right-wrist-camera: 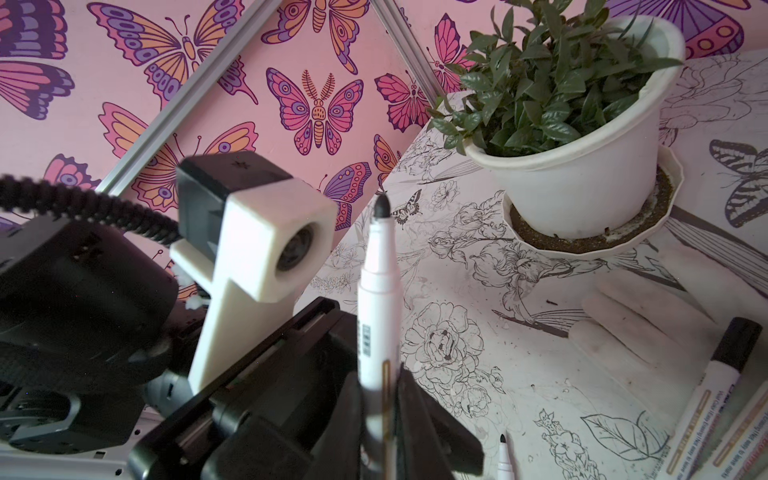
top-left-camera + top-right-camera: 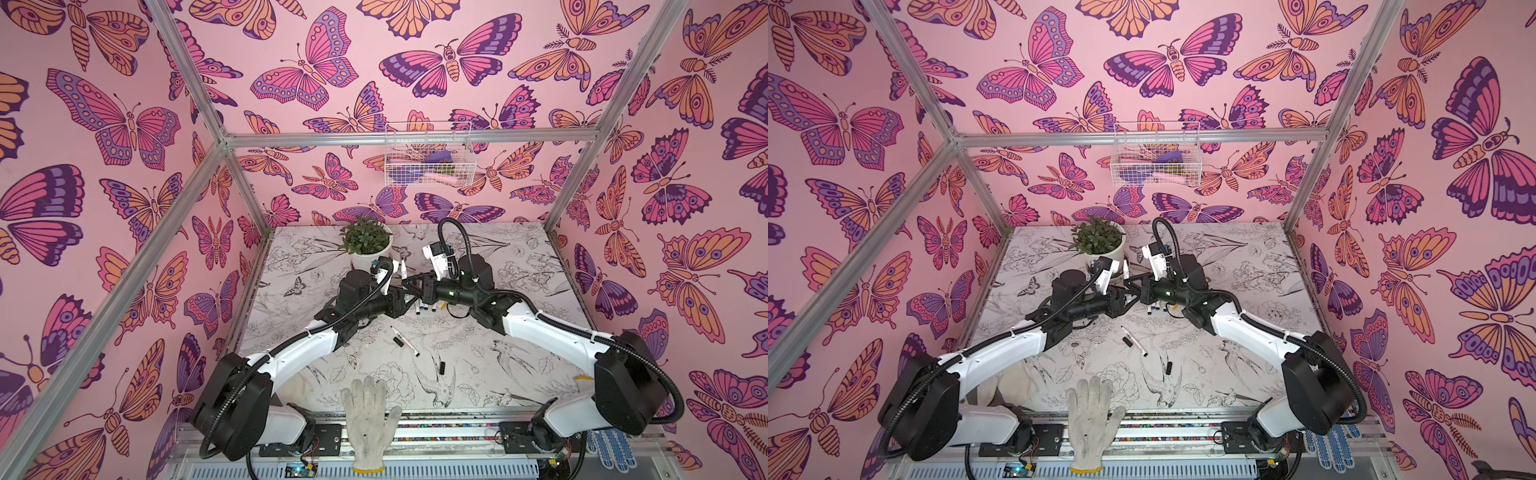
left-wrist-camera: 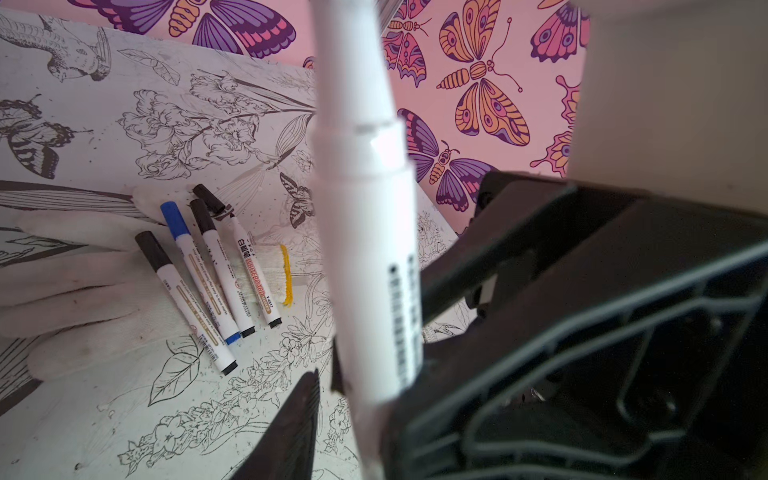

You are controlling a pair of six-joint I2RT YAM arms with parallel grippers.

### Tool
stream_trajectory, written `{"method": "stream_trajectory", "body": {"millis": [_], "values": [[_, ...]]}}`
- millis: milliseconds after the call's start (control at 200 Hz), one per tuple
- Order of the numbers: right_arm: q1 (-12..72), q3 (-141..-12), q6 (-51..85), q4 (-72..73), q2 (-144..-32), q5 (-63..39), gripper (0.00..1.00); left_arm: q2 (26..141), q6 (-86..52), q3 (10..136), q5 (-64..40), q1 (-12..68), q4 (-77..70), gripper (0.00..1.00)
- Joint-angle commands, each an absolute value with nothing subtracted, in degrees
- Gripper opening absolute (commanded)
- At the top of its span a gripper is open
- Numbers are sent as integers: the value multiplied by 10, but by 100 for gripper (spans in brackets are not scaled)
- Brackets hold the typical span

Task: Insert pens into pen caps
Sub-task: Pass a pen, then pick up a pen cap from the bottom-center of the table.

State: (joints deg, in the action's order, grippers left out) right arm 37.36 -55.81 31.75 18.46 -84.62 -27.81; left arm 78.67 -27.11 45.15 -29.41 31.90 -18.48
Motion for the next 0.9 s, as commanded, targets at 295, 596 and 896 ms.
{"method": "stream_trajectory", "body": {"millis": [295, 596, 896], "values": [[361, -534, 329, 187, -834, -253, 0, 781, -278, 435, -288, 316, -202, 0], [361, -548, 227, -29, -765, -138, 55, 740, -271, 375, -225, 316, -152, 0], [421, -565, 196, -420, -810, -62, 50, 708, -269, 348, -147, 316, -142, 0]]}}
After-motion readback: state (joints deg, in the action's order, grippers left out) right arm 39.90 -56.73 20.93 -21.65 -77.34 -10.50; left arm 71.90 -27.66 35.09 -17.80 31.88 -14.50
